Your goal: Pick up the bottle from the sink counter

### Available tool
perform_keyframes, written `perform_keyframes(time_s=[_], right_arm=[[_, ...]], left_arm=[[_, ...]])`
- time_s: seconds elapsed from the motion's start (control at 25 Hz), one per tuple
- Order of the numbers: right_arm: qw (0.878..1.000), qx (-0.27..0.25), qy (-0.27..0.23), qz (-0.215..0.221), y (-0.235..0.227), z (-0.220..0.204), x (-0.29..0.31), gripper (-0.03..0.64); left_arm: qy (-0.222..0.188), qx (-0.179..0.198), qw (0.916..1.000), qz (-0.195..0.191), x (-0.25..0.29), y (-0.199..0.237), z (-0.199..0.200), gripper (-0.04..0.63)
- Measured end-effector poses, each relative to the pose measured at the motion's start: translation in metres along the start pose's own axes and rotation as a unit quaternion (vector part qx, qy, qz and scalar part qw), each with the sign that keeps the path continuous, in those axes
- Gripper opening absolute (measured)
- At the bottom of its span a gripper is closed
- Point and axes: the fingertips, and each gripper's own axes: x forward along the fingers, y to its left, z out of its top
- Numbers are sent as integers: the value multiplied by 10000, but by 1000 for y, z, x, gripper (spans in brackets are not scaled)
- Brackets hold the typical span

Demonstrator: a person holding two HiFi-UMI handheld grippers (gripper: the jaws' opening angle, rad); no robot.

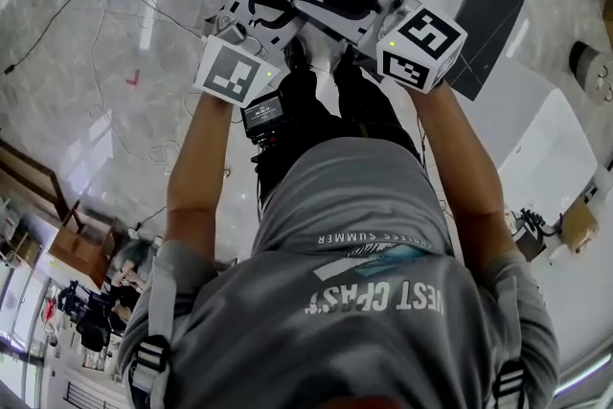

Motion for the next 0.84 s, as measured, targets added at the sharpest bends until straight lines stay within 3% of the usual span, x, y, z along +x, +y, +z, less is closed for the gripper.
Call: perform_keyframes(time_s=[0.84], right_arm=[[10000, 78, -7, -49, 9, 5, 5, 206]], left_arm=[[-60, -31, 10000, -10, -11, 3, 6, 138]])
